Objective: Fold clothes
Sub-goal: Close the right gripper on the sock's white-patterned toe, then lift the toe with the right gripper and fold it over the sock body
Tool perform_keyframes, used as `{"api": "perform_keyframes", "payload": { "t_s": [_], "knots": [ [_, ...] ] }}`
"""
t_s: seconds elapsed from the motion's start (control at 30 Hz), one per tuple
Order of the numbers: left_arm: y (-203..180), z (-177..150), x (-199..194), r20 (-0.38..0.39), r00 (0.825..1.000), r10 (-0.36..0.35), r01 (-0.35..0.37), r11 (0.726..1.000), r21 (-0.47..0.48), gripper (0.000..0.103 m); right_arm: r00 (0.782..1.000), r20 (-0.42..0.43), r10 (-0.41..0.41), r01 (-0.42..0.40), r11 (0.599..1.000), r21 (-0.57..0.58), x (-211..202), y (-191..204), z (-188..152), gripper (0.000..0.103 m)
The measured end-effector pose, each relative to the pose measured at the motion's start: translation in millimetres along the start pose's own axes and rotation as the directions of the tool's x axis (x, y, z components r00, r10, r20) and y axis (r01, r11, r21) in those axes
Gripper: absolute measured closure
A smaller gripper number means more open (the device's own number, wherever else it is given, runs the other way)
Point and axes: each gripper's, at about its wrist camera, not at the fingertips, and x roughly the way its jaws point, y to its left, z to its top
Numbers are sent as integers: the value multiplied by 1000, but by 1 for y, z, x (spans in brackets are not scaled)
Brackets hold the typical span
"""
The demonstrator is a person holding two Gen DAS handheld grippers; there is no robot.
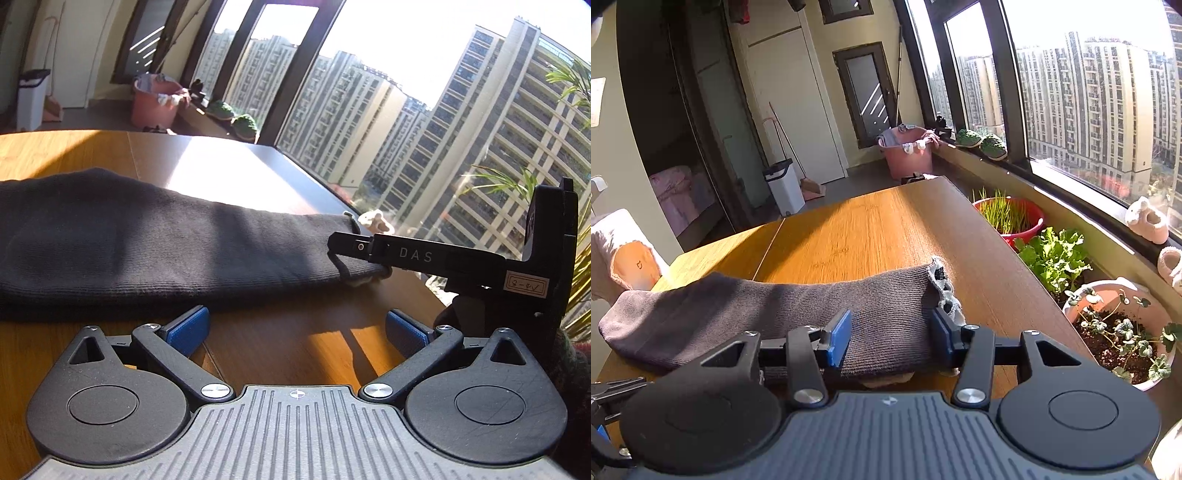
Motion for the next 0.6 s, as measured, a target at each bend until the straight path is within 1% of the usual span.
{"api": "perform_keyframes", "payload": {
  "t_s": [0.07,0.1,0.2,0.27,0.3,0.37,0.4,0.47,0.5,0.6],
  "knots": [
    [-3,0,-2,16,1000,-9,9,1000,9,0,1000,-5,1,-1,1000,-17,1,2,0,46],
    [-5,0,-3,25,1000,-13,13,1000,15,0,1000,-5,4,-4,1000,-17,1,2,0,45],
    [-15,3,-11,97,994,-59,54,997,55,0,1000,-3,15,-15,1000,-4,0,-1,0,45],
    [-20,9,-8,109,993,-52,43,996,82,0,1000,2,28,-28,999,25,-1,-6,0,45],
    [-21,12,-4,103,994,-28,18,996,88,0,999,5,38,-38,999,39,-1,-9,-1,45],
    [-17,17,6,87,996,28,-34,997,69,0,999,11,51,-51,997,51,-3,-12,-1,46],
    [-10,19,12,67,997,44,-47,998,37,0,999,15,47,-47,998,51,-3,-11,-2,47],
    [3,21,18,49,998,44,-43,999,-27,0,999,25,39,-40,998,55,-5,-11,-3,54],
    [7,21,18,57,998,36,-34,998,-43,0,999,28,40,-41,997,62,-5,-12,-3,55],
    [9,19,17,63,997,32,-30,999,-41,0,998,36,47,-50,995,83,-6,-15,-3,56]
  ]
}}
